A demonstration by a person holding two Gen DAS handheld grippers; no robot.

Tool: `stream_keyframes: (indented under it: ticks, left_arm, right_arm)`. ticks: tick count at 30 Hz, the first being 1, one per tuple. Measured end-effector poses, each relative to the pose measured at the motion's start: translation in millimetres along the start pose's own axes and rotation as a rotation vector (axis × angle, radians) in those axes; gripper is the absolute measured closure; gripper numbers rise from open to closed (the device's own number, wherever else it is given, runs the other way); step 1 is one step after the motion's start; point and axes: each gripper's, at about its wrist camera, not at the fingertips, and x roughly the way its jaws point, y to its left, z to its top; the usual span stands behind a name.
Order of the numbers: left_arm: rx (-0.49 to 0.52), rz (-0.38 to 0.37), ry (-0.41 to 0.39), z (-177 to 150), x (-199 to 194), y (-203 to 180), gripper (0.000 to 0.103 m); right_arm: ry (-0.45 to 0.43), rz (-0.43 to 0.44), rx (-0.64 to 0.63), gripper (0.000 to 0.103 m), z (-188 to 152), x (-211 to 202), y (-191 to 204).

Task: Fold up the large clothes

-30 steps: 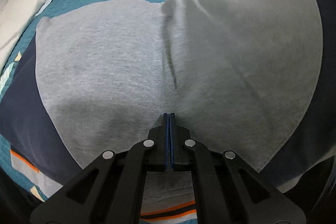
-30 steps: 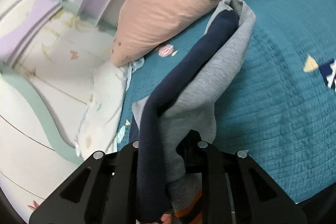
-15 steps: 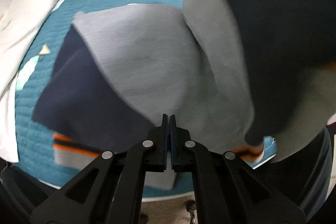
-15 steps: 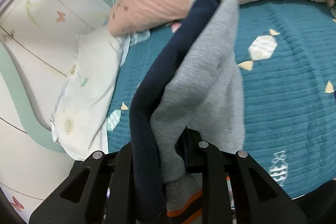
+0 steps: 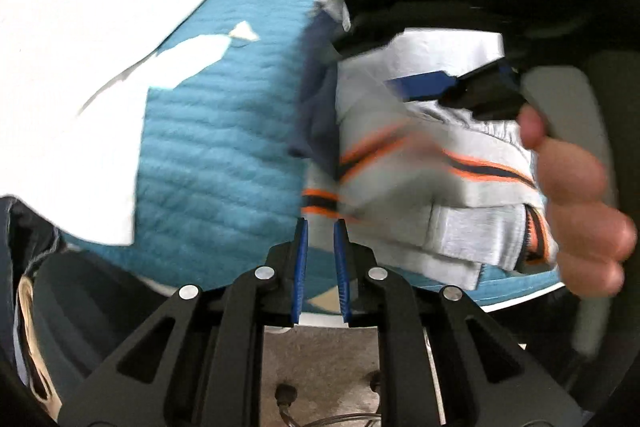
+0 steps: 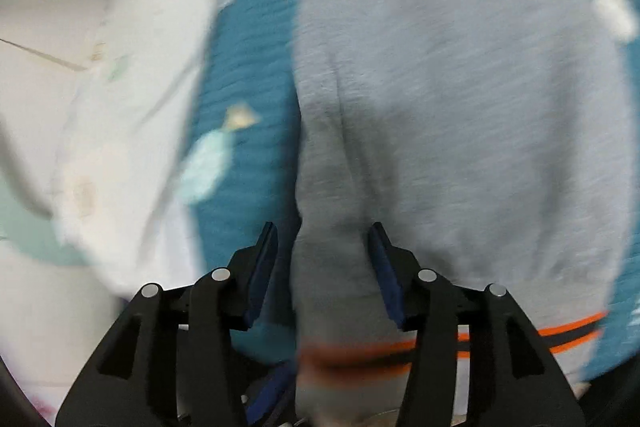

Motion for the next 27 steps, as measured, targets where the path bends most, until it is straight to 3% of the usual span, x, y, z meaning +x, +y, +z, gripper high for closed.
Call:
stream_keyframes:
  ticks: [1,4,7,14,18,20,21,25,27]
  left_arm:
    - [-0.019,0.002,0.003,0.9,-0.4,6.9,0.089]
    - [-0.049,0.023,0.004,1.5,-1.2,16.3,0.089]
    - [-0.068,0.026,-0.003,3.9,-4.3,21.8,0.089]
    - [-0.034,0.013,-0.048,23.1,-24.2,1.9,0.089]
    - [0.000,-0.027,-0.087,43.8,-31.0,-18.0,0.089]
    - [0.004,-0.057,-0.086,54.5,-26.6,-25.9,0.089]
    - [0.013,-0.071,-0.087,59.5,-22.4,-31.9,0.089]
    - [0.062,-0.068,-0.060,68.5,4.3,-48.8,0.089]
    - [0.061,-0.010,0.010,65.9,37.5,-47.3,0.091]
  right_arm:
    - [0.010,0.031,0.004,0.055,-2.2,2.0,2.4]
    - [0.012,0.014,-0.033,0.055,-3.4,0.2,9.6]
    - [0.027,0.110,-0.020,0.055,-5.3,-11.1,3.4]
    - [-0.034,0.226,-0.058,0.055,-19.7,-74.0,-5.7]
    - [-0.147,0.121,-0.084,0.060,-28.6,-101.8,-19.3]
    - [-0.216,0.046,-0.112,0.082,-33.1,-109.1,-27.4]
    - [-0.227,0.020,-0.116,0.084,-33.7,-107.9,-31.3]
    - [-0.188,-0.101,-0.090,0.094,-42.0,-95.0,-55.0]
    - [-0.169,-0.168,-0.046,0.094,-48.1,-82.2,-72.8]
